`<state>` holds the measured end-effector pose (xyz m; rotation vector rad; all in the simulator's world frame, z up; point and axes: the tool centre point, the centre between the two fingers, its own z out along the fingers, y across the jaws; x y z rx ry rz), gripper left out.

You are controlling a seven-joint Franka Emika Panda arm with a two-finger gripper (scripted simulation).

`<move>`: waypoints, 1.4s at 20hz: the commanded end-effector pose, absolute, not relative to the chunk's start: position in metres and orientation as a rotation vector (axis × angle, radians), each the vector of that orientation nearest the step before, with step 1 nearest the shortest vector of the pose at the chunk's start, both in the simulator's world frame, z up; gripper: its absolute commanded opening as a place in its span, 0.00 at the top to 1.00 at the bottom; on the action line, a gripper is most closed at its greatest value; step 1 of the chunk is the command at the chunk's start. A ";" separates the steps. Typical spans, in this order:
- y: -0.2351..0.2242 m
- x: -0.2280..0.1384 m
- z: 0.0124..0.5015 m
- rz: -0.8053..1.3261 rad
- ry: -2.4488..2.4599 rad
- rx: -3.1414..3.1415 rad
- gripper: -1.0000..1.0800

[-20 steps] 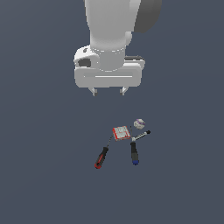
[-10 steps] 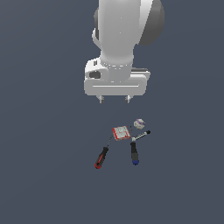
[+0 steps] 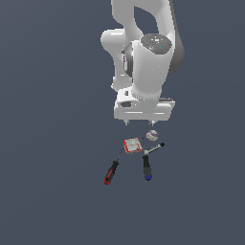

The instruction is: Pick up a designated object from a clutter of objects.

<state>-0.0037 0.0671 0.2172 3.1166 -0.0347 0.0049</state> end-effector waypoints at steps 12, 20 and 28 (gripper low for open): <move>0.147 -0.048 0.109 0.004 -0.122 3.131 0.04; 0.163 -0.063 0.087 0.000 -0.142 3.138 0.04; 0.163 -0.063 0.080 -0.001 -0.140 3.138 0.04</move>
